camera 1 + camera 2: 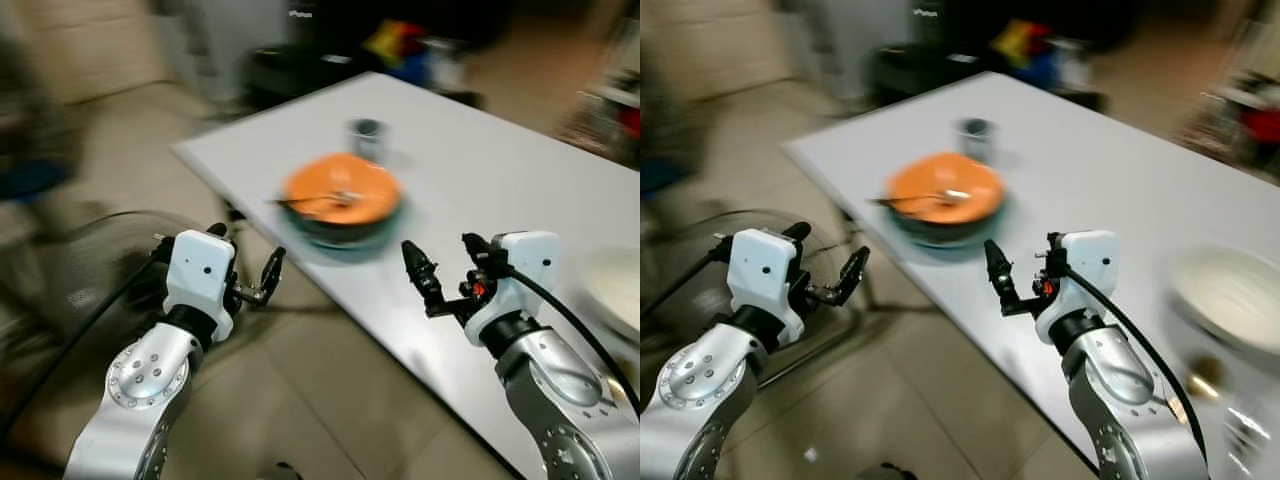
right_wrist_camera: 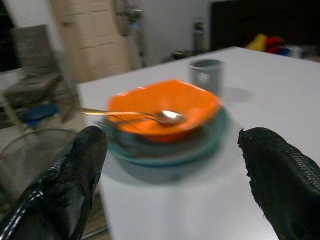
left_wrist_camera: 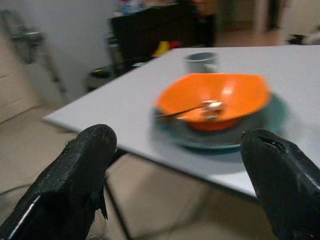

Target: Setting the table

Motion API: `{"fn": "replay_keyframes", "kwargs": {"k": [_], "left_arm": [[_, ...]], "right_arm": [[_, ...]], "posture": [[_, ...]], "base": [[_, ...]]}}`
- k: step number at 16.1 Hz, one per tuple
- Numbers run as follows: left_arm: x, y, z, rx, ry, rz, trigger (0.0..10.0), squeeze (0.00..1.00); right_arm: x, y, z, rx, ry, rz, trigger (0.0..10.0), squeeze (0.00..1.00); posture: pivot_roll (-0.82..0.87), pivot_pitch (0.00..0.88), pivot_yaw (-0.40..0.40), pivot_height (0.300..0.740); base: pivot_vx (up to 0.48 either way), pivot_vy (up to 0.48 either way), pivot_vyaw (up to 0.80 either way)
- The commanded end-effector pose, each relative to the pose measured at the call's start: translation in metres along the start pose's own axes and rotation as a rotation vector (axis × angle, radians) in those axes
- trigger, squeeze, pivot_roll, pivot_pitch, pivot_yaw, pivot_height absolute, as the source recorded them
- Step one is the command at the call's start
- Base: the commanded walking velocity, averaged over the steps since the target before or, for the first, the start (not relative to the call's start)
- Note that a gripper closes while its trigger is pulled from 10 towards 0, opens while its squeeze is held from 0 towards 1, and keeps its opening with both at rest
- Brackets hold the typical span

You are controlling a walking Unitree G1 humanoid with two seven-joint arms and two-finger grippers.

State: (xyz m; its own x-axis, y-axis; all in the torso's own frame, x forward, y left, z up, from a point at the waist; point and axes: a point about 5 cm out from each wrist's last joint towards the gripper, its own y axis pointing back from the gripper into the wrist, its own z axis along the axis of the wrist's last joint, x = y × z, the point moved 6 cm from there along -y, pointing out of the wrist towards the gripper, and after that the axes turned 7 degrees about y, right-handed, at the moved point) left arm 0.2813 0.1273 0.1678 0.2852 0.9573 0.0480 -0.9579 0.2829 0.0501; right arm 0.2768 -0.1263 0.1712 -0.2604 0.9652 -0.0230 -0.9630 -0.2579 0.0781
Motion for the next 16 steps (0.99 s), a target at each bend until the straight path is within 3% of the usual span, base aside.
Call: {"fn": "replay_keyframes", "kwargs": {"k": [1,6,12,16], "left_arm": [[0.002,0.0,0.001,0.003,-0.005,0.007,10.0,0.0],[0.0,0.001,0.0,0.014,0.008,-0.005,10.0,0.0],[0.0,0.001,0.0,0.018,0.012,-0.01,10.0,0.0],[0.0,0.002,-0.001,0.024,0.004,-0.013,10.0,0.0]], "right_arm": [[0.0,-0.002,0.0,0.004,0.016,-0.004,10.0,1.0],[-0.002,-0.001,-0.01,0.048,-0.042,-0.022,10.0,1.0],[-0.001,0.0,-0.011,0.051,-0.067,-0.021,10.0,1.0],[0.001,-0.001,-0.011,0.054,-0.09,-0.02,10.0,1.0]], "posture": [[0.13,0.0,0.019,0.74],[0.14,0.0,0.015,0.74],[0.14,0.0,0.016,0.74],[0.14,0.0,0.016,0.74]], "base": [[0.0,0.0,0.8],[0.0,0.0,0.8],[0.0,0.317,0.8],[0.0,0.35,0.0]]}}
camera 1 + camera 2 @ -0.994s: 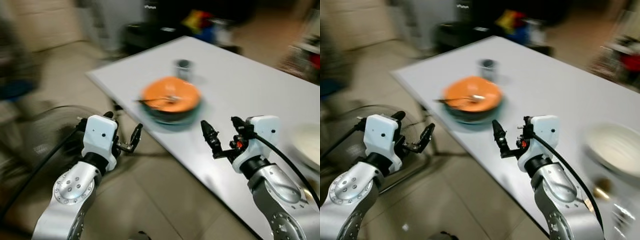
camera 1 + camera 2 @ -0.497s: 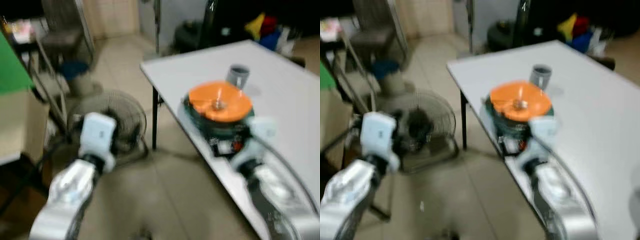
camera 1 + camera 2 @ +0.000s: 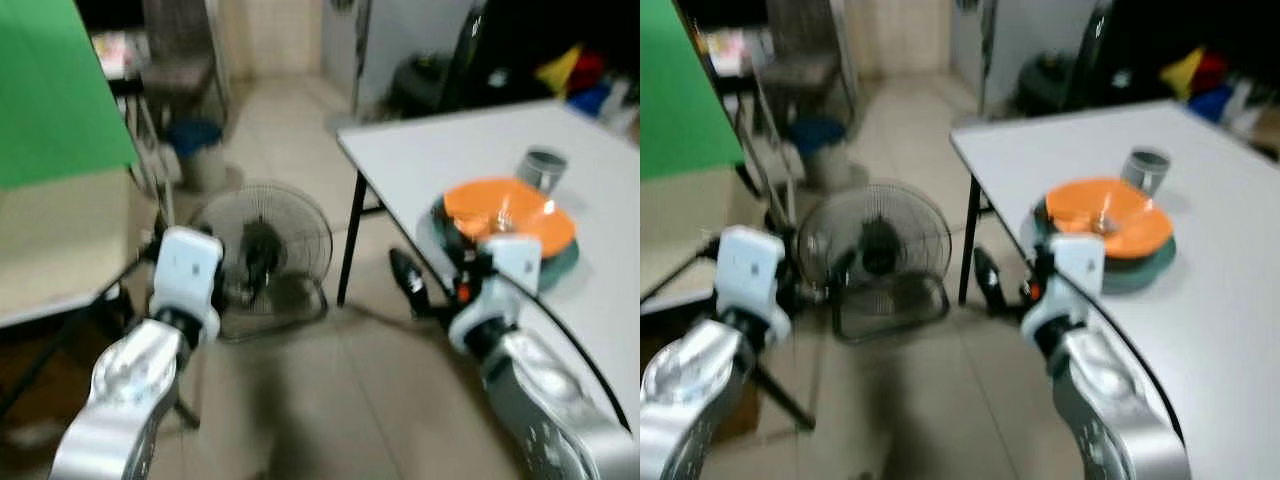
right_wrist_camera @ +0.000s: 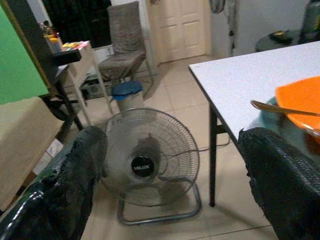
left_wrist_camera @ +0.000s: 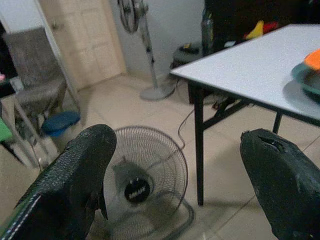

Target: Setting the table

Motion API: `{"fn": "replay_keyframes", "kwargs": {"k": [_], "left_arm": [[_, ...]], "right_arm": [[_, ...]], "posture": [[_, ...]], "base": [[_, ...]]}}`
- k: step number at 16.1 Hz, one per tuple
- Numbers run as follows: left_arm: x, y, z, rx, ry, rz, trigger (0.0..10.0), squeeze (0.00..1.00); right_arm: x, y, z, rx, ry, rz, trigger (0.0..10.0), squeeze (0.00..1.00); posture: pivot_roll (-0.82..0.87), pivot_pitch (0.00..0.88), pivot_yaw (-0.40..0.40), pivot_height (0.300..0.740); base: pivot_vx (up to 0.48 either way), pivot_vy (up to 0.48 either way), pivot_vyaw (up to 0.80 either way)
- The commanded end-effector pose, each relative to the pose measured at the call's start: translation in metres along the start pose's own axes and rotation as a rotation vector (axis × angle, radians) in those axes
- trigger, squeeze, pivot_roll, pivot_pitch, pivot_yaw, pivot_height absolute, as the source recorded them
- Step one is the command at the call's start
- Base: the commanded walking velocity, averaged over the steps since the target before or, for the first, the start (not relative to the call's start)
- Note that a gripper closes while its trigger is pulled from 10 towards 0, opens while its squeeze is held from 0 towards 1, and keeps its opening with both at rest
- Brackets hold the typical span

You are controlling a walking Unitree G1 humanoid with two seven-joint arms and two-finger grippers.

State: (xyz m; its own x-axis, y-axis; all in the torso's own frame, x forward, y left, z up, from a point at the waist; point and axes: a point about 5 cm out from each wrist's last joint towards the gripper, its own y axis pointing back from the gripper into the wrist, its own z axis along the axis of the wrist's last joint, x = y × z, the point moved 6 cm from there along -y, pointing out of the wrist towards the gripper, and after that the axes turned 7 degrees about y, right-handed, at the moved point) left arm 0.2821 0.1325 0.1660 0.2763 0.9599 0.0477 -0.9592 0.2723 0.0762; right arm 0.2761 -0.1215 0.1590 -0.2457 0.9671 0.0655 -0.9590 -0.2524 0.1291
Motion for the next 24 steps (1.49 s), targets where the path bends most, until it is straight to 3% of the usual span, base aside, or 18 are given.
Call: {"fn": "replay_keyframes", "kwargs": {"k": [1,20,22,23,24], "left_arm": [[-0.005,0.001,0.001,-0.002,0.003,-0.022,10.0,0.0],[-0.001,0.002,0.003,0.0,-0.003,-0.017,10.0,0.0],[0.003,0.001,0.011,-0.037,-0.006,-0.009,10.0,0.0],[0.005,0.001,0.015,-0.047,-0.012,-0.008,10.0,0.16],[0.006,0.001,0.013,-0.037,-0.018,-0.001,10.0,0.11]], "right_arm": [[-0.004,0.001,0.001,0.004,-0.004,-0.016,10.0,1.0],[0.001,-0.002,-0.002,0.022,-0.03,0.004,10.0,1.0],[0.002,-0.003,-0.002,0.021,-0.029,0.007,10.0,1.0],[0.002,-0.003,-0.001,0.02,-0.03,0.006,10.0,1.0],[0.002,-0.003,-0.001,0.02,-0.031,0.004,10.0,1.0]], "posture": [[0.14,0.0,0.016,0.74],[0.16,0.0,0.006,0.74],[0.16,0.0,0.007,0.74],[0.17,0.0,0.009,0.74],[0.17,0.0,0.01,0.74]], "base": [[0.0,0.352,0.0],[0.0,0.351,0.0],[0.0,0.0,0.0],[0.0,-0.424,0.0],[0.0,-0.424,0.0]]}}
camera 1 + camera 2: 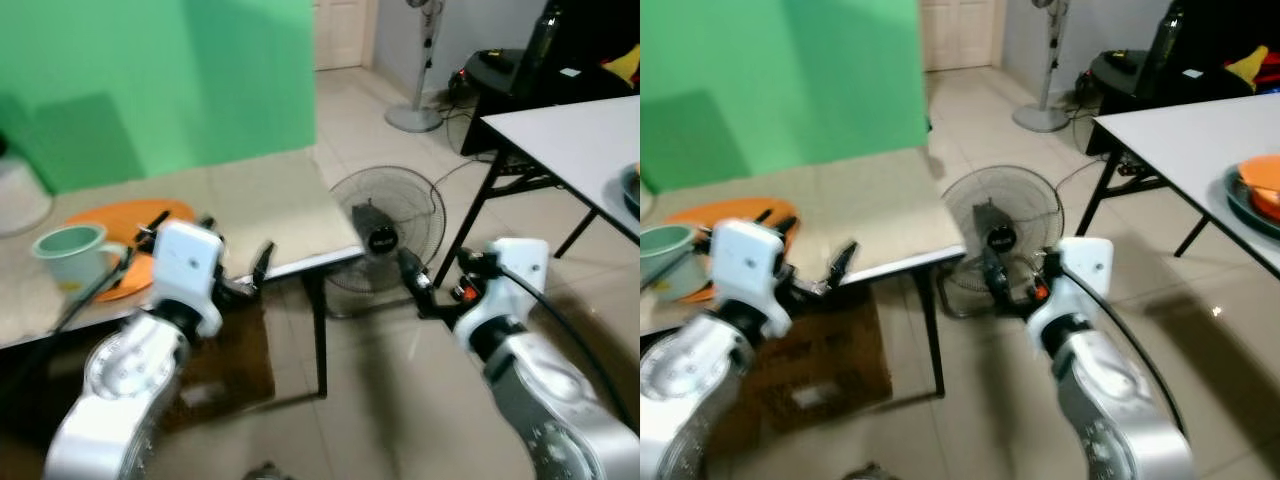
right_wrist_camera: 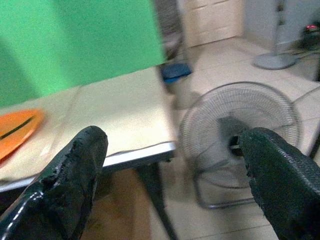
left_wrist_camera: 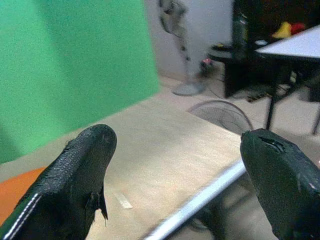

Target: Setting the table

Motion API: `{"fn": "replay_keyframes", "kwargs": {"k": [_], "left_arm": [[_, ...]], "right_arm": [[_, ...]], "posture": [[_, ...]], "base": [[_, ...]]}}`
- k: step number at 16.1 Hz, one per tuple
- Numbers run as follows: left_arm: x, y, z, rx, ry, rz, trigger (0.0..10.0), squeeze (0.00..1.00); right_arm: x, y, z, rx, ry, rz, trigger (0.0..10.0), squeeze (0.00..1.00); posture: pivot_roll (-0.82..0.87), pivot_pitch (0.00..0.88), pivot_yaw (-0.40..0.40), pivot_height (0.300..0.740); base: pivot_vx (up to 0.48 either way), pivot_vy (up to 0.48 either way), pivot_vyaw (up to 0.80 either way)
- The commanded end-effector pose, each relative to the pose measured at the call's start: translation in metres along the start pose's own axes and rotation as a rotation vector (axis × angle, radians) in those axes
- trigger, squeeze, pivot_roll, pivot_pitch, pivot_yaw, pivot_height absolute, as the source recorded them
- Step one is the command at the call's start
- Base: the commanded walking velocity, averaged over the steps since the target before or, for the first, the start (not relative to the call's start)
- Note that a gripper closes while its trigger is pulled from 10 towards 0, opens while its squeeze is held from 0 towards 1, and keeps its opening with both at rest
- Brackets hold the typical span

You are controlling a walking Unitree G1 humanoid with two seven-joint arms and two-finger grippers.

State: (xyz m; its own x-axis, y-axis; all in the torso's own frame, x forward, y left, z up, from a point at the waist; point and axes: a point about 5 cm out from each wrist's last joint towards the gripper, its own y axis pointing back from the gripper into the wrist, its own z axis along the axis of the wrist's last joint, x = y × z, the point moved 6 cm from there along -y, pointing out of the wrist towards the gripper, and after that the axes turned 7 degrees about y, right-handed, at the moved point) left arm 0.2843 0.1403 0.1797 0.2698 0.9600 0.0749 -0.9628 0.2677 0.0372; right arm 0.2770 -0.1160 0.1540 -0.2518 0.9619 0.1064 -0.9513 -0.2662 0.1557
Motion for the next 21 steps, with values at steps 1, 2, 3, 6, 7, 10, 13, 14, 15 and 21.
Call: {"fn": "replay_keyframes", "kwargs": {"k": [1,2,3,6,7,10,13,14,15,21], "left_arm": [[-0.0019,0.0003,-0.0021,0.009,0.005,-0.005,10.0,0.11],[-0.0026,0.0005,-0.0046,0.021,-0.018,-0.006,10.0,0.0],[-0.0048,0.0006,-0.006,0.024,-0.007,-0.007,10.0,0.0],[-0.0038,-0.0002,-0.0062,0.022,-0.005,0.003,10.0,0.0],[-0.003,-0.0003,-0.0052,0.017,-0.001,0.006,10.0,0.0],[-0.0036,-0.0001,-0.0024,0.002,-0.001,0.002,10.0,0.0],[-0.004,0.0003,-0.0021,-0.002,0.0,-0.001,10.0,0.0],[-0.0034,0.0002,-0.0019,-0.002,0.001,0.0,10.0,0.0],[-0.0027,0.0003,-0.0017,-0.003,0.002,0.002,10.0,0.0],[-0.004,0.0015,-0.0008,-0.008,0.006,0.0,10.0,0.0]], "right_arm": [[-0.0029,-0.0002,0.0035,-0.008,0.007,-0.009,10.0,1.0],[-0.0026,-0.0003,0.0033,-0.007,0.006,-0.008,10.0,1.0],[-0.0023,-0.0003,0.0019,0.001,0.002,-0.005,10.0,1.0],[-0.0025,-0.0013,0.0019,0.003,0.009,-0.001,10.0,1.0],[-0.0024,-0.0019,0.0024,0.003,0.024,0.002,10.0,1.0],[-0.0014,-0.0037,0.0029,0.004,0.045,0.012,10.0,1.0],[-0.0028,-0.005,0.0028,0.002,0.035,0.005,10.0,1.0],[-0.0039,-0.0057,0.0036,-0.001,0.037,0.0,10.0,1.0],[-0.0036,-0.0062,0.0041,-0.002,0.044,0.004,10.0,1.0],[0.0013,-0.007,0.0058,-0.006,0.073,0.039,10.0,1.0]], "posture": [[0.16,0.0,0.011,0.74],[0.17,0.0,0.01,0.74],[0.17,0.0,0.008,0.74],[0.16,0.0,0.002,0.74],[0.16,0.0,0.001,0.74],[0.17,0.0,-0.003,0.74],[0.17,0.0,-0.006,0.74],[0.17,0.0,-0.006,0.74],[0.17,0.0,-0.006,0.74],[0.17,0.0,-0.012,0.74]], "base": [[0.0,-0.424,0.0],[0.0,-0.244,0.0],[0.0,0.0,0.0],[0.0,0.0,0.0],[0.0,0.0,0.0],[0.0,0.0,0.8],[0.215,0.0,0.53],[0.33,0.0,0.0],[0.334,0.0,0.0],[0.336,0.0,0.4]]}}
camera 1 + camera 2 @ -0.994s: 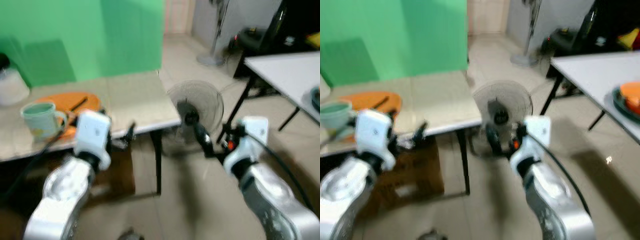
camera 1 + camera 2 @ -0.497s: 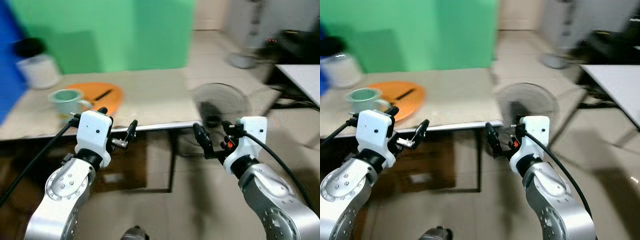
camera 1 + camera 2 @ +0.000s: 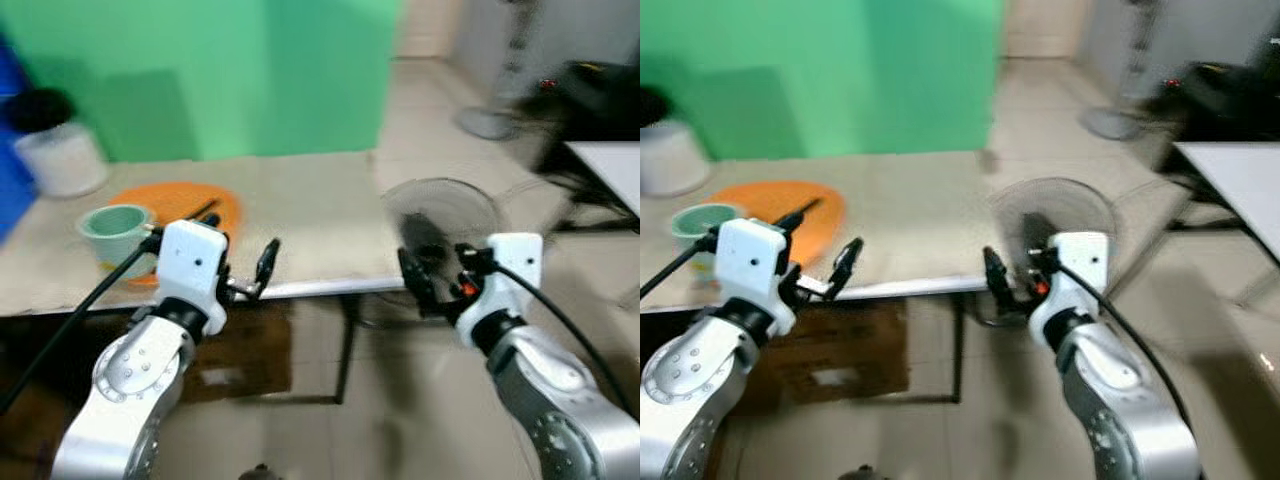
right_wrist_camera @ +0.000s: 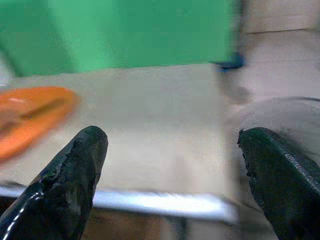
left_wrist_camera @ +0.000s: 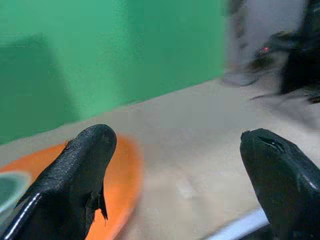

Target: Setting the table

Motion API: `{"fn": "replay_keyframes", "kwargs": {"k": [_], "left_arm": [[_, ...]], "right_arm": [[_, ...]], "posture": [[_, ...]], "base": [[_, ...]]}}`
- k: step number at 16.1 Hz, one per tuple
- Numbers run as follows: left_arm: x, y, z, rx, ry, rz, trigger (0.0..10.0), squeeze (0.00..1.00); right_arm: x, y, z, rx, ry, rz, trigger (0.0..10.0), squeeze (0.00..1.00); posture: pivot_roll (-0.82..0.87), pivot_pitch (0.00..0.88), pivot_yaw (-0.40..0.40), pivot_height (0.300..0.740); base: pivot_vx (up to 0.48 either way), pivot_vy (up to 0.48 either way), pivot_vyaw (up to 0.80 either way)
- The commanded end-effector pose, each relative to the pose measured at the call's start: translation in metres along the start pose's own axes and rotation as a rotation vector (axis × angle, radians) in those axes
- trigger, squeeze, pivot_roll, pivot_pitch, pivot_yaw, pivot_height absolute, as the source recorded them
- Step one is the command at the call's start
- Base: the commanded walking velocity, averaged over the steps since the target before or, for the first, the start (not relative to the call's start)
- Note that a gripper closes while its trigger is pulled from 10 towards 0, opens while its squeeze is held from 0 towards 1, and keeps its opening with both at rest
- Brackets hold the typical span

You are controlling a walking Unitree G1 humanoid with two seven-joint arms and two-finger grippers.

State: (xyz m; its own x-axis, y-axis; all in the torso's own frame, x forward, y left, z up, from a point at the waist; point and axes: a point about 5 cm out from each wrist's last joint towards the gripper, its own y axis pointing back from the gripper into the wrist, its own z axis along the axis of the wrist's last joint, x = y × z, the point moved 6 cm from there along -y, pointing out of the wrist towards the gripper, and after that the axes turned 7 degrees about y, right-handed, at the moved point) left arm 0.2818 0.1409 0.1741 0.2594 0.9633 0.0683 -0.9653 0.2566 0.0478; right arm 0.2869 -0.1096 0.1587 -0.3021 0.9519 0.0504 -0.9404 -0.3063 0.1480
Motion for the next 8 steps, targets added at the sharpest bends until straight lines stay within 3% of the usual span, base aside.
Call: {"fn": "replay_keyframes", "kwargs": {"k": [1,6,8], "left_arm": [[-0.0041,-0.0006,0.0044,-0.016,-0.005,-0.016,10.0,0.0],[-0.0054,-0.0009,0.0056,-0.018,-0.008,-0.029,10.0,0.0],[-0.0052,0.0003,0.0109,-0.032,-0.02,-0.03,10.0,0.0]], "right_arm": [[-0.0043,0.003,0.0004,-0.007,-0.001,-0.01,10.0,1.0],[-0.0014,0.0007,0.0029,-0.016,0.002,0.02,10.0,1.0],[0.0017,-0.0002,0.0032,-0.016,0.011,0.04,10.0,1.0]], "posture": [[0.17,0.0,-0.011,0.74],[0.17,0.0,-0.008,0.74],[0.18,0.0,-0.011,0.74]], "base": [[0.337,0.0,0.0],[0.336,0.0,0.0],[0.337,0.0,0.8]]}}
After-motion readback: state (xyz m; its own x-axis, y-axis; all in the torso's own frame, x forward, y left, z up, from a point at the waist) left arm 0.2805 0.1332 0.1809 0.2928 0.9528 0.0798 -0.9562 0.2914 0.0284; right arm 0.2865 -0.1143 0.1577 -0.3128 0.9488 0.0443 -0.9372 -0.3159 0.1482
